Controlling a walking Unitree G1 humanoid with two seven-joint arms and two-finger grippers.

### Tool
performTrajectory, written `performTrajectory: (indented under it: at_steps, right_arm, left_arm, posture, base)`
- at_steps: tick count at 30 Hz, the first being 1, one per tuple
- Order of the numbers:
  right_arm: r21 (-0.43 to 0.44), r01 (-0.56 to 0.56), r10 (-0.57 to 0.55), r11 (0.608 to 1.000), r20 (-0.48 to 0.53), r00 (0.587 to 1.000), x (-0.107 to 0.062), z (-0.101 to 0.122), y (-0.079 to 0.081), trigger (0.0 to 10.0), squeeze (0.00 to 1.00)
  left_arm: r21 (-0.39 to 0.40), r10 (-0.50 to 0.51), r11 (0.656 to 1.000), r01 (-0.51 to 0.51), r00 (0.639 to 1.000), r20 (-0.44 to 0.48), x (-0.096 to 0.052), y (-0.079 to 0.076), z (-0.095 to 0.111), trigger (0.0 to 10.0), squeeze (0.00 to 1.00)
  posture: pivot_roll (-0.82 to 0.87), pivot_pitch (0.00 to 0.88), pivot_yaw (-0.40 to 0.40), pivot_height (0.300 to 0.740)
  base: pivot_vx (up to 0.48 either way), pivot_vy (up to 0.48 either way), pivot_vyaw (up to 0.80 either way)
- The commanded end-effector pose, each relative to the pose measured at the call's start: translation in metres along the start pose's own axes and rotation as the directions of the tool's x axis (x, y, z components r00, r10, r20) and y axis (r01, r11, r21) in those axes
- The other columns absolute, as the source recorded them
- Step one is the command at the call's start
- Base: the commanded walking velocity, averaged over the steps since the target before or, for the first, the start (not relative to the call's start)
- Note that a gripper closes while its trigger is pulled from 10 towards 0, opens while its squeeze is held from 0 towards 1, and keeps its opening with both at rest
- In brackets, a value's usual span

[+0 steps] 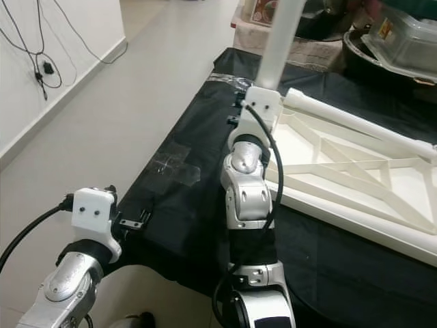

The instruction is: Building children table

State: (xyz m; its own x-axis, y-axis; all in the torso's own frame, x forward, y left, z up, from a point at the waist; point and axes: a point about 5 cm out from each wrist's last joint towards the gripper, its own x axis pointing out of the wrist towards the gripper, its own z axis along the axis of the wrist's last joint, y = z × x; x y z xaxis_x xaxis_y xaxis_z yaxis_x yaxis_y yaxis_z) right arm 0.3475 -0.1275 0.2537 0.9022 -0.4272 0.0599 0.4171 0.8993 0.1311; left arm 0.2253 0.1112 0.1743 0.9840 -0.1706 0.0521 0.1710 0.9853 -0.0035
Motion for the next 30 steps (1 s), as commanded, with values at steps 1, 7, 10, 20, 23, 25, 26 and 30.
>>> performTrajectory:
  at_steps: [1,7,10,20,23,25,26,30]
  right_arm:
    - [0.102,0.031,0.006,0.994,-0.340,0.940,-0.034,-0.054,0.031,10.0,0.00]
    - [0.168,0.102,-0.020,0.981,-0.433,0.901,-0.041,-0.054,0.033,10.0,0.00]
    - [0.185,0.100,-0.011,0.978,-0.432,0.902,-0.041,-0.049,0.035,10.0,0.00]
    - [0.386,-0.456,0.414,0.802,0.192,0.890,-0.037,0.047,0.055,10.0,0.00]
    - [0.362,-0.632,0.543,0.685,0.325,0.774,-0.045,0.061,0.057,10.0,0.00]
    - [0.359,-0.713,0.618,0.602,0.355,0.701,-0.049,0.062,0.056,10.0,0.00]
    - [0.359,-0.713,0.618,0.602,0.355,0.701,-0.049,0.062,0.056,10.0,0.00]
    - [0.302,-0.798,0.746,0.522,0.291,0.598,-0.056,0.038,0.052,10.0,0.00]
  left_arm:
    - [-0.003,-0.007,1.000,0.007,1.000,-0.009,0.000,0.000,-0.003,10.0,0.00]
    - [0.002,-0.010,1.000,0.010,1.000,-0.011,0.001,0.000,-0.004,10.0,0.00]
    - [0.001,-0.011,1.000,0.011,1.000,-0.011,0.001,0.000,-0.004,10.0,0.00]
    - [-0.007,-0.025,1.000,0.025,0.999,-0.022,0.006,0.000,-0.006,10.0,0.00]
    - [0.006,-0.052,0.999,0.053,0.998,-0.035,0.009,0.000,-0.007,10.0,0.49]
    - [0.025,-0.063,0.998,0.064,0.997,-0.039,0.011,0.000,-0.007,10.0,1.00]
    - [0.025,-0.063,0.998,0.064,0.997,-0.039,0.011,0.000,-0.007,10.0,1.00]
    - [0.073,-0.090,0.993,0.093,0.995,-0.046,0.015,-0.001,-0.010,10.0,1.00]
  posture:
    - [0.11,0.163,-0.092,0.740]
    - [0.12,0.159,-0.090,0.740]
    - [0.12,0.158,-0.090,0.740]
    - [0.13,0.124,-0.083,0.740]
    - [0.13,0.111,-0.080,0.740]
    - [0.13,0.102,-0.077,0.740]
    - [0.13,0.102,-0.077,0.740]
    - [0.12,0.083,-0.065,0.740]
  base:
    - [0.000,0.000,0.00]
    - [0.000,0.000,0.00]
    - [0.000,0.000,0.00]
    - [0.000,0.000,0.00]
    - [0.000,0.000,0.00]
    - [0.000,0.000,0.00]
    - [0.000,0.000,0.00]
    - [0.000,0.000,0.00]
